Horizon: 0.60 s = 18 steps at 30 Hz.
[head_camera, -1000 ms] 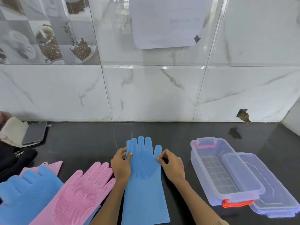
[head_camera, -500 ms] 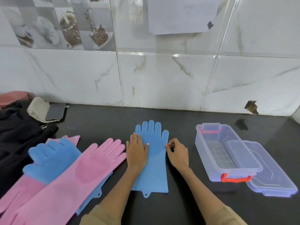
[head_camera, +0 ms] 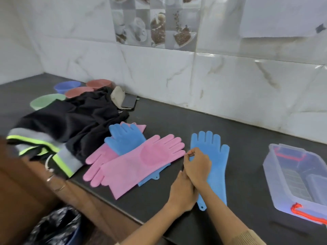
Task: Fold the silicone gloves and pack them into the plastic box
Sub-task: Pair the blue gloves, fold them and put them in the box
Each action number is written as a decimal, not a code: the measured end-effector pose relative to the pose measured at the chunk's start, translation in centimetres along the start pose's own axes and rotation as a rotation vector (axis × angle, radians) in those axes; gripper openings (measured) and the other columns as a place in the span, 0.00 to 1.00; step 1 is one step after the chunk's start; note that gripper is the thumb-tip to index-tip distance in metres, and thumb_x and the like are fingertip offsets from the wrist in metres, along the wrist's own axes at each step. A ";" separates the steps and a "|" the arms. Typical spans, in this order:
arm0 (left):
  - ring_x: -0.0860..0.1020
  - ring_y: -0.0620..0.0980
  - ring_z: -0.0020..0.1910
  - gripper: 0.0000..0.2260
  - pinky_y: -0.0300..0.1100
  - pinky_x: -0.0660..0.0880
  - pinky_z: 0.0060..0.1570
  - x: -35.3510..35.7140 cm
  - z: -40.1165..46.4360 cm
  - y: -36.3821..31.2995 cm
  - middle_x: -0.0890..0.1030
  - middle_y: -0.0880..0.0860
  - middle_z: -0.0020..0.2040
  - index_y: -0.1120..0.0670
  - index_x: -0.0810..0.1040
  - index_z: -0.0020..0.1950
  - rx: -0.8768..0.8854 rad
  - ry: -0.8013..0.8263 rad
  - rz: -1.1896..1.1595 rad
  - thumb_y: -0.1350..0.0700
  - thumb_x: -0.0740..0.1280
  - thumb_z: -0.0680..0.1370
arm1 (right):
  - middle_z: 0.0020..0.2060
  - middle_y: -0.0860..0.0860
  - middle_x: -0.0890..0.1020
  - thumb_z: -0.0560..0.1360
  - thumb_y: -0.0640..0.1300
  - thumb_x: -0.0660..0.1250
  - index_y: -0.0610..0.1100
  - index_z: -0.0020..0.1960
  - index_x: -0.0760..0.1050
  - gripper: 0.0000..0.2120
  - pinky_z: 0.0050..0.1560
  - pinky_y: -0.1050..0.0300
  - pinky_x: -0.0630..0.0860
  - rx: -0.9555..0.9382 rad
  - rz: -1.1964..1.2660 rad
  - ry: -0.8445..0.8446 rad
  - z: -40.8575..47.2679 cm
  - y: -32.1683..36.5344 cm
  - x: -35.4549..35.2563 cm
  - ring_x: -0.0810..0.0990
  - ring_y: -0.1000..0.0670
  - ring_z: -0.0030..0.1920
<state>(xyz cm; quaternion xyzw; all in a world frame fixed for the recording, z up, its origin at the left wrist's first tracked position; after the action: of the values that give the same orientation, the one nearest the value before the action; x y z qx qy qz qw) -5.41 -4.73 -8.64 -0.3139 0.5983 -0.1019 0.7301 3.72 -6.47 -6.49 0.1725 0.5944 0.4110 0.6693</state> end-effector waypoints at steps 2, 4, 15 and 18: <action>0.73 0.55 0.63 0.18 0.46 0.66 0.67 -1.4 -1.8 1.0 0.73 0.55 0.67 0.55 0.68 0.70 -0.041 -0.074 -0.111 0.56 0.56 0.80 | 0.40 0.51 0.81 0.74 0.44 0.65 0.47 0.42 0.74 0.02 0.48 0.56 0.64 -0.046 0.005 0.048 -0.5 1.9 1.6 0.76 0.46 0.46; 0.77 0.54 0.56 0.15 0.47 0.72 0.61 -3.4 -3.2 2.4 0.78 0.54 0.61 0.56 0.72 0.65 -0.097 -0.199 -0.202 0.59 0.57 0.79 | 0.41 0.51 0.82 0.73 0.44 0.65 0.47 0.42 0.75 0.02 0.50 0.54 0.65 -0.076 0.026 0.094 -1.0 3.7 2.9 0.76 0.46 0.47; 0.77 0.55 0.54 0.11 0.43 0.70 0.51 -14.1 -1.8 14.2 0.80 0.58 0.57 0.59 0.75 0.58 -0.630 -0.597 -0.039 0.59 0.58 0.79 | 0.56 0.45 0.81 0.77 0.39 0.61 0.41 0.62 0.74 0.13 0.56 0.53 0.73 -0.181 0.094 0.413 0.0 10.7 8.7 0.79 0.44 0.56; 0.77 0.58 0.53 0.11 0.48 0.71 0.48 -16.0 -0.5 16.6 0.81 0.60 0.53 0.60 0.74 0.53 -0.805 -0.490 0.084 0.55 0.57 0.80 | 0.62 0.43 0.78 0.78 0.40 0.60 0.39 0.67 0.69 0.18 0.59 0.52 0.72 -0.238 -0.029 0.475 1.3 11.6 10.4 0.76 0.43 0.61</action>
<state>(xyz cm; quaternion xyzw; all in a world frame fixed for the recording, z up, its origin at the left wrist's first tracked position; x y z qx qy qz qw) -13.88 16.49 -5.36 -0.5624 0.4125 0.2448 0.6735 0.45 8.69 -4.60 -0.0172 0.6846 0.4975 0.5324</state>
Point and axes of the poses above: each hand's wrist, its own z-axis towards the middle knuckle, its own x-axis out of the palm, y = z × x, the point moved 4 cm from there along z, towards the middle knuckle
